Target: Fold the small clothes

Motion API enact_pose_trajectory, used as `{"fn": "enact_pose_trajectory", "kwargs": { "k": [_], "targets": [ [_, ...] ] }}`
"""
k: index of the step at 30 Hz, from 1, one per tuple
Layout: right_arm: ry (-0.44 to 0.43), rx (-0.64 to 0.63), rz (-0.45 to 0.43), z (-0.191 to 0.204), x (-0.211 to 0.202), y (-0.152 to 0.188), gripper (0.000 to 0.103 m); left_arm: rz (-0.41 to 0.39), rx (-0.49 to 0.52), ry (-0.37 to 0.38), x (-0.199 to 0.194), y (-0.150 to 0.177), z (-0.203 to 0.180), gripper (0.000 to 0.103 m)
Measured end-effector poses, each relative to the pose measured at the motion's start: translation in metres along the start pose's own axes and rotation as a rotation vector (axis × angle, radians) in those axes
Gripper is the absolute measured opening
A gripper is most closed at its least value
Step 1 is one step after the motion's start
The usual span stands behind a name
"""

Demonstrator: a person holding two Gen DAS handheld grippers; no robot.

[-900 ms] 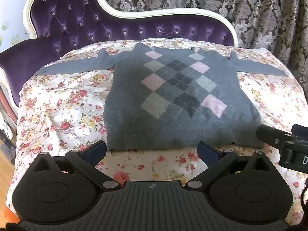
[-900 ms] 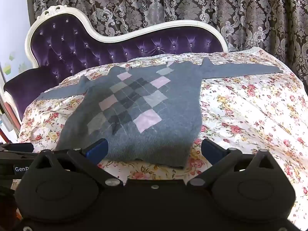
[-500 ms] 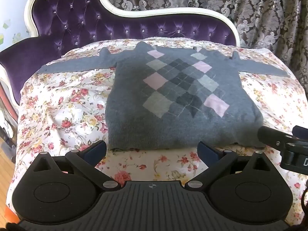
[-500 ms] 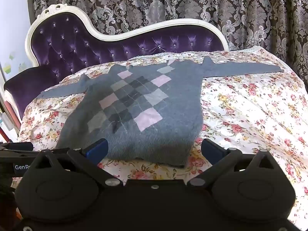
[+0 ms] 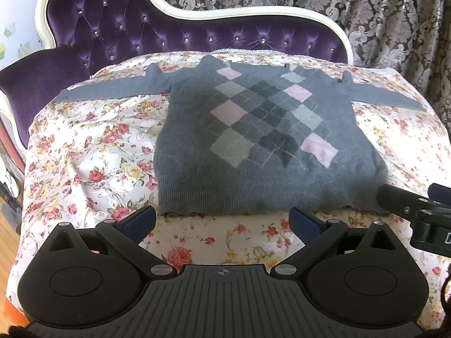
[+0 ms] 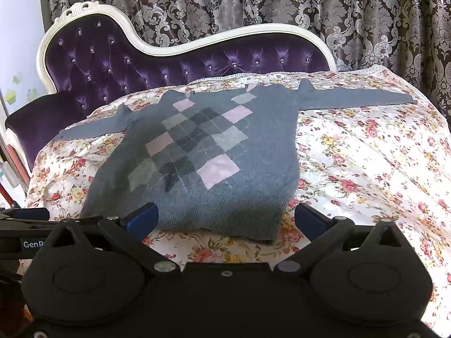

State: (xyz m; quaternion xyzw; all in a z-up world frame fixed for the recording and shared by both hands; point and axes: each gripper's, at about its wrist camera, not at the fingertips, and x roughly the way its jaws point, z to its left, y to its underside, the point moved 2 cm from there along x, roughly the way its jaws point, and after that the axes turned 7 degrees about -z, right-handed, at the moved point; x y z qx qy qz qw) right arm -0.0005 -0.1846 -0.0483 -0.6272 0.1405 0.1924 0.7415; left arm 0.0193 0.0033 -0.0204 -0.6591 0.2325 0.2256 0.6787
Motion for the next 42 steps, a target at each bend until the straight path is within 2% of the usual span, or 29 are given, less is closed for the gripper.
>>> {"fn": "enact_pose_trajectory", "kwargs": {
  "k": [42],
  "targets": [
    [-0.012,-0.039,0.032,0.010,0.010,-0.003,0.102,0.063,-0.002,-0.022,0.015,0.002,0.011,0.102]
  ]
}}
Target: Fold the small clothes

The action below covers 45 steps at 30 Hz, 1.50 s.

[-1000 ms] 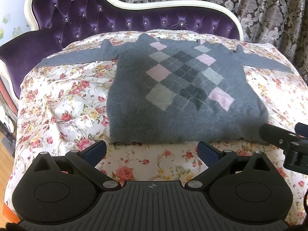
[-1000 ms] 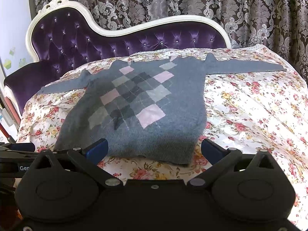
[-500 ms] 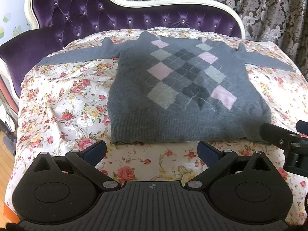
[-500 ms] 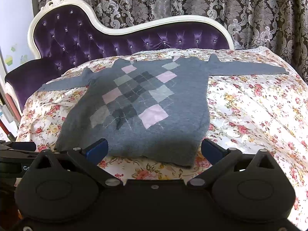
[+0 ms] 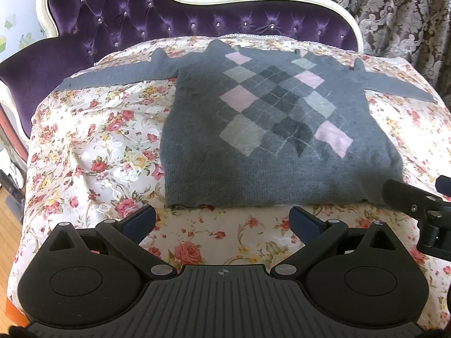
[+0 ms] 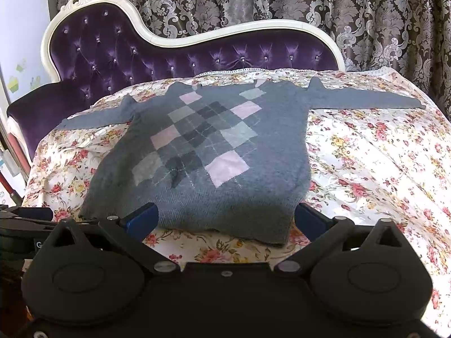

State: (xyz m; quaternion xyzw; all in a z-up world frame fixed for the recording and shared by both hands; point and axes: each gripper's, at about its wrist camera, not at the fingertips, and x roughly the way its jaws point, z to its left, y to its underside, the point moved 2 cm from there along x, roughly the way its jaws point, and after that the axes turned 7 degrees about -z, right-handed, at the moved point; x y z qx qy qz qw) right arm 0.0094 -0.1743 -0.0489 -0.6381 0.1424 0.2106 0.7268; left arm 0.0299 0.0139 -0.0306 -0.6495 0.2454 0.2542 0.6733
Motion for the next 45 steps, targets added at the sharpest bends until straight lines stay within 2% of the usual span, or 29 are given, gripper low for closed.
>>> {"fn": "enact_pose_trajectory", "kwargs": {
  "k": [24,33,45],
  "targets": [
    [-0.007,0.007,0.064,0.001,0.018,0.001,0.102,0.044,0.017,-0.014,0.024,-0.009,-0.002,0.102],
    [-0.017,0.062,0.117,-0.006,0.035,-0.003,0.102,0.072,0.043,-0.039,0.042,-0.024,-0.004,0.102],
    [0.011,0.045,0.171,-0.011,0.057,-0.020,0.102,0.088,0.077,-0.007,0.065,-0.053,-0.015,0.102]
  ]
}}
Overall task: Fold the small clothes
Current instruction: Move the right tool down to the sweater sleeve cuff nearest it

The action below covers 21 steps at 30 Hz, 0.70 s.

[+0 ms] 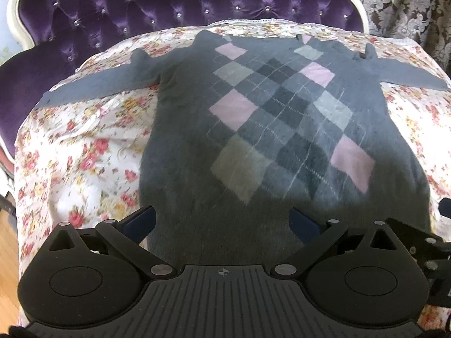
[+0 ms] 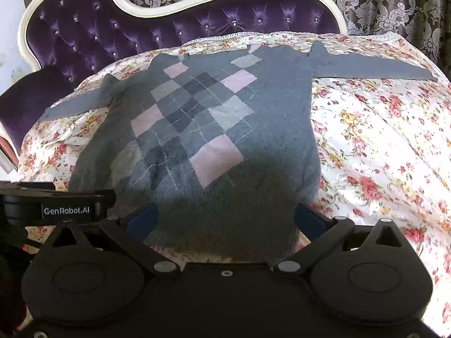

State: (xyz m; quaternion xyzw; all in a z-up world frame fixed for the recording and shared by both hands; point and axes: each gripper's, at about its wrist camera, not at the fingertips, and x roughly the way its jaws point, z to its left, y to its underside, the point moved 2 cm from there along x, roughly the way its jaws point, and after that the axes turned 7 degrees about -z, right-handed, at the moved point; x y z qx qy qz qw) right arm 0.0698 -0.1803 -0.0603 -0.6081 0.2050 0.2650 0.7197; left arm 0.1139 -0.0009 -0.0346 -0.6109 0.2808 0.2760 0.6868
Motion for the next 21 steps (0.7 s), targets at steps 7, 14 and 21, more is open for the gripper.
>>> {"fn": "enact_pose_trajectory", "kwargs": {
  "k": [7,14,21],
  "targets": [
    [0.012,-0.019,0.015,0.003,0.009,-0.016,0.102,0.012,-0.020,0.028,0.010,-0.015,0.000,0.102],
    [0.012,-0.031,0.014,0.005,0.016,-0.027,0.102,0.012,-0.027,0.036,0.017,-0.026,0.002,0.102],
    [0.013,-0.041,0.011,0.001,0.027,-0.039,0.102,0.008,-0.042,0.033,0.026,-0.040,0.006,0.102]
  ]
}}
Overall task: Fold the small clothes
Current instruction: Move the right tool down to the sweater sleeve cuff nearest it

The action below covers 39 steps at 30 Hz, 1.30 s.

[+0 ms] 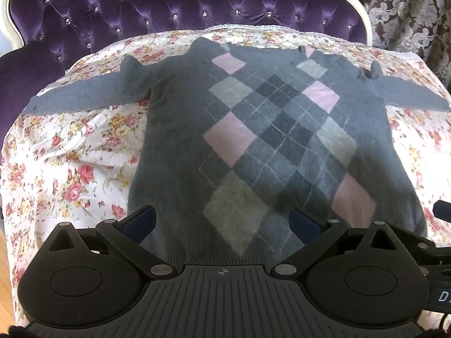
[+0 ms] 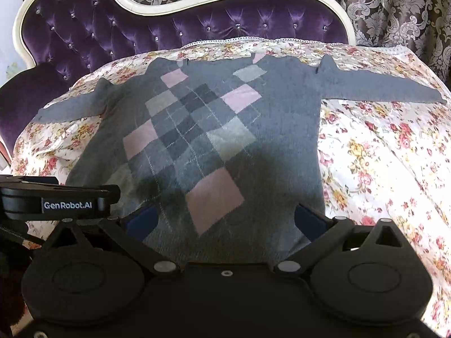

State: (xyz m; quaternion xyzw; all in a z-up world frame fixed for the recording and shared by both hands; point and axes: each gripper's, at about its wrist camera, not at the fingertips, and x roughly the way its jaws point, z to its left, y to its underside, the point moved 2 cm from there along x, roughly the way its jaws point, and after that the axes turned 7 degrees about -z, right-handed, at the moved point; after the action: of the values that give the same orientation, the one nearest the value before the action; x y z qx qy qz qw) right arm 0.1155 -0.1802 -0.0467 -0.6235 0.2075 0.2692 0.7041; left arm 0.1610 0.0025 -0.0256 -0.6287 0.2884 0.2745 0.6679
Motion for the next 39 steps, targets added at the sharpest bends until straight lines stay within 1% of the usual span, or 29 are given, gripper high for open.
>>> {"fn": "enact_pose_trajectory", "kwargs": {
  "k": [4,7,11,15,18,19,20,22,25,27,30,34,36,38,39],
  "targets": [
    [-0.002,0.005,-0.008,-0.008,0.007,-0.008,0.102,-0.022,-0.008,-0.003,0.006,-0.008,0.001,0.102],
    [-0.017,0.032,-0.027,-0.022,0.013,-0.015,0.102,-0.066,-0.011,-0.002,0.010,-0.013,0.001,0.102],
    [-0.001,0.083,-0.075,-0.053,0.021,-0.027,0.102,-0.159,0.021,0.007,0.017,-0.014,-0.004,0.102],
    [0.021,0.128,-0.133,-0.090,0.031,-0.040,0.102,-0.203,0.024,0.047,0.028,-0.016,-0.008,0.101],
    [0.033,0.172,-0.136,-0.125,0.045,-0.048,0.102,-0.197,0.000,0.086,0.039,-0.021,-0.010,0.100],
    [0.041,0.186,-0.136,-0.135,0.050,-0.050,0.102,-0.202,-0.005,0.091,0.041,-0.023,-0.011,0.092],
    [0.055,0.204,-0.139,-0.148,0.054,-0.053,0.102,-0.209,-0.007,0.096,0.043,-0.025,-0.013,0.089],
    [0.073,0.228,-0.138,-0.170,0.062,-0.058,0.102,-0.207,-0.005,0.095,0.046,-0.031,-0.015,0.088],
    [0.111,0.249,-0.142,-0.203,0.072,-0.067,0.102,-0.216,0.014,0.067,0.051,-0.038,-0.019,0.088],
    [0.140,0.263,-0.160,-0.226,0.078,-0.075,0.102,-0.227,0.027,0.056,0.053,-0.041,-0.021,0.088],
    [0.180,0.324,-0.190,-0.262,0.085,-0.086,0.102,-0.229,0.050,0.050,0.056,-0.040,-0.023,0.088],
    [0.227,0.399,-0.223,-0.309,0.100,-0.100,0.090,-0.210,0.063,0.060,0.064,-0.030,-0.025,0.088],
    [0.244,0.441,-0.235,-0.332,0.106,-0.104,0.089,-0.193,0.072,0.062,0.069,-0.023,-0.026,0.088],
    [0.269,0.492,-0.247,-0.356,0.113,-0.106,0.085,-0.174,0.075,0.059,0.073,-0.017,-0.025,0.088],
    [0.274,0.514,-0.247,-0.367,0.117,-0.107,0.082,-0.158,0.073,0.056,0.076,-0.014,-0.025,0.089]
  ]
}}
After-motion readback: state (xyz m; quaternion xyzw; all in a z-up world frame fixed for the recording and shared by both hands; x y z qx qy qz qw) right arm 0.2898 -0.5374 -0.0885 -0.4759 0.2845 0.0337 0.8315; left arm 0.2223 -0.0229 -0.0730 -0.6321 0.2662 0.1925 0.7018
